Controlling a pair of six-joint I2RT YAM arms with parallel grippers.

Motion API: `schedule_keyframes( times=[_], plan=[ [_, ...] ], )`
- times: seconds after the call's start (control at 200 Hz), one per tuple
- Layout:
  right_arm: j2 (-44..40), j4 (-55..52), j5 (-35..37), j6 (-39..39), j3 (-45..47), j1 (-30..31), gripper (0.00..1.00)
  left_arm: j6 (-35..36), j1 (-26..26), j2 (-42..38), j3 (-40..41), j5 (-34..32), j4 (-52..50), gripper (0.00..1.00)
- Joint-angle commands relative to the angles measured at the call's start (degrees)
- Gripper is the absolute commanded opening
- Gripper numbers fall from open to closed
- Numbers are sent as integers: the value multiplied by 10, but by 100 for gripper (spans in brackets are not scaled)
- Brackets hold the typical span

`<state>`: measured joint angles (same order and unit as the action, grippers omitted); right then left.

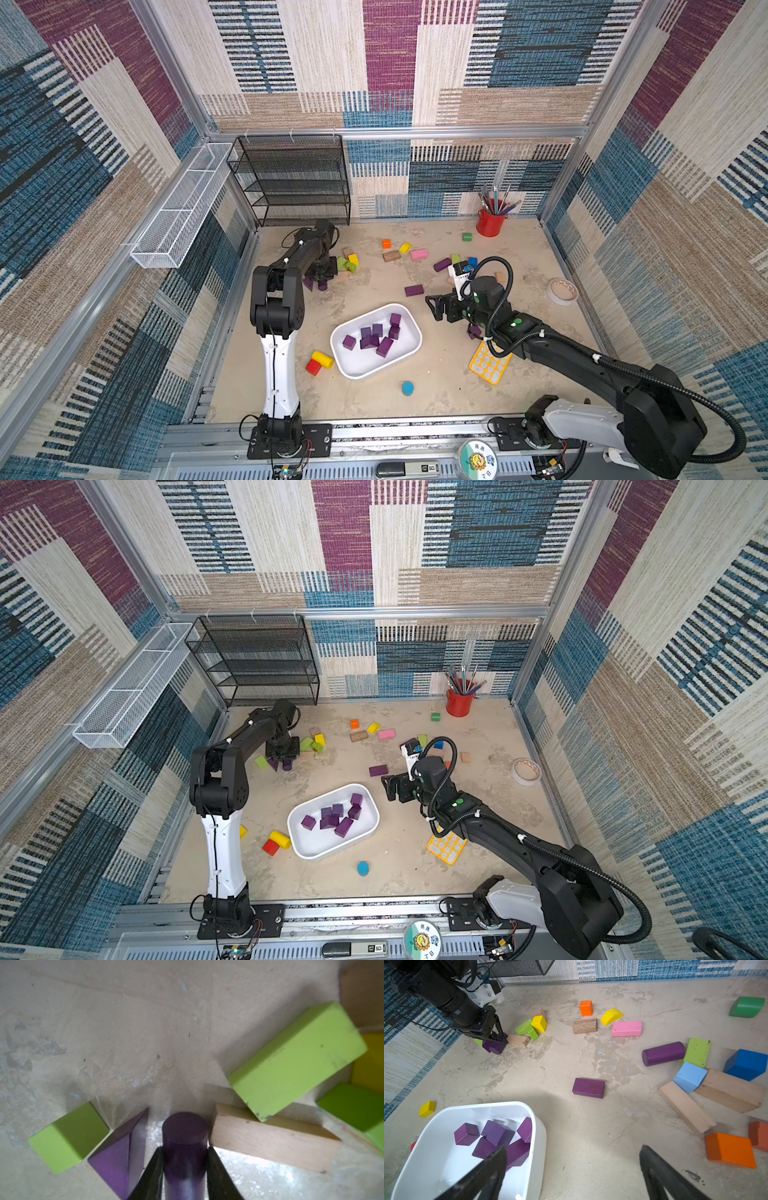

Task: Pick purple bricks into the storage bin
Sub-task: Pick up the building block from the center of the board.

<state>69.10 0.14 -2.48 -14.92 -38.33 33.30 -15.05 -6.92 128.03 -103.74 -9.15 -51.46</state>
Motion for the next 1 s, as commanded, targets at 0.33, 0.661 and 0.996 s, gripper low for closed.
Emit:
schedule_keyframes(
  times=[0.33,0.661,0.996],
  plan=[
    [3,15,-2,-2,4,-1,99,-2,7,24,1,6,-20,37],
    [9,17,-4,-1,-1,-1,99,-2,13,14,-3,17,-21,28],
    [18,22,-8,-4,-2,-1,99,-3,13,-28,2,38,-24,24]
  ],
)
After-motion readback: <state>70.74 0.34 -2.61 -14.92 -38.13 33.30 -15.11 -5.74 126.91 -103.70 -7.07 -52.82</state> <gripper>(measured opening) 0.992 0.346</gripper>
